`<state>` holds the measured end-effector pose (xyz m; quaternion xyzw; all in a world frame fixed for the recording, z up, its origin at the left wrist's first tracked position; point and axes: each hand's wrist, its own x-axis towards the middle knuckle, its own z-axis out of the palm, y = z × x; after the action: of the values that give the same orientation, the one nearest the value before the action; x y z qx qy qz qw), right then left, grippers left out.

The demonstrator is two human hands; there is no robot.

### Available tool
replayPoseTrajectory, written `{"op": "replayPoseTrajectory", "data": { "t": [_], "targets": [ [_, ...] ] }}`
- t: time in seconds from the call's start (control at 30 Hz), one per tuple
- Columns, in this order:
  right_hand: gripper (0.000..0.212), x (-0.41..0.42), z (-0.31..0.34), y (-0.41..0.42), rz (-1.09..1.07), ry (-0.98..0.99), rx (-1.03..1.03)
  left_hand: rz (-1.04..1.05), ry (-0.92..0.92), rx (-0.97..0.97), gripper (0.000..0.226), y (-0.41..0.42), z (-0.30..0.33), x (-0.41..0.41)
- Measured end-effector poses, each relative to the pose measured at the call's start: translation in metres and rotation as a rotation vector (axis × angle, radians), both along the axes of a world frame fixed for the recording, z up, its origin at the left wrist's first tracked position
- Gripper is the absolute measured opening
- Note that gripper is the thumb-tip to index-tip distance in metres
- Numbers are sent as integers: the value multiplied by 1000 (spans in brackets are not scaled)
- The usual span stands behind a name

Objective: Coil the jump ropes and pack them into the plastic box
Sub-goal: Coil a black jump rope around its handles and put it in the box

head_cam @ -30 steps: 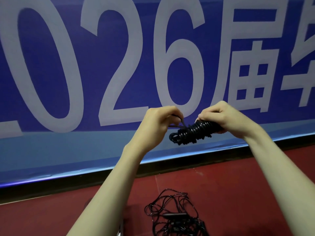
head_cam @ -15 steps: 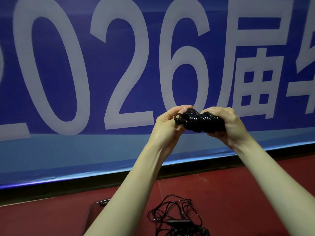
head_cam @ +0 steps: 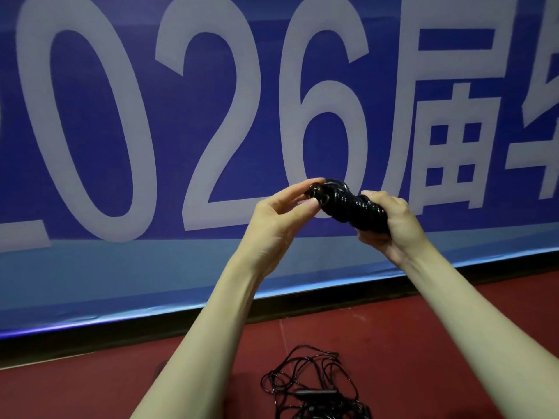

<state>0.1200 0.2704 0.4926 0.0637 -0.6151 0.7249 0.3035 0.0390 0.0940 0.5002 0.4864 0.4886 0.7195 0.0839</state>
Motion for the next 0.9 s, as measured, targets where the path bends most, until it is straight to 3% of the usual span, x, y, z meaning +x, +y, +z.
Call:
{"op": "replayPoseTrajectory", "data": {
  "t": [0.1, 0.17, 0.3, 0.33, 0.43, 0.53, 0.6, 0.67, 0.9],
  "targets": [
    [39, -3, -3, -1, -7, -7, 50, 224, 14, 19, 19, 5, -3, 2],
    [42, -3, -3, 2, -12, 12, 153, 259, -23, 45, 15, 6, -4, 2],
    [72, 8, 3, 7, 76, -4, 420, 304, -14, 30, 11, 4, 3, 3],
    [66, 12, 6, 7, 55, -40, 510, 315, -18, 24, 12, 3, 4, 3],
    [39, 15, 10, -2, -168, -137, 847, 393, 7, -33, 15, 5, 4, 2],
    [55, 6, 5, -12, -387, -114, 1047, 459, -2, -72, 19, 7, 1, 1],
    [82, 3, 3, -16, -433, -69, 1112, 489, -15, -77, 24, 6, 0, -1],
    [96, 5, 5, -20, -426, -44, 1164, 523, -8, -104, 29, 3, -1, -3],
    [86, 6, 6, -24, -292, -66, 1102, 611, 72, -233, 42, -1, -6, -7]
  ]
}}
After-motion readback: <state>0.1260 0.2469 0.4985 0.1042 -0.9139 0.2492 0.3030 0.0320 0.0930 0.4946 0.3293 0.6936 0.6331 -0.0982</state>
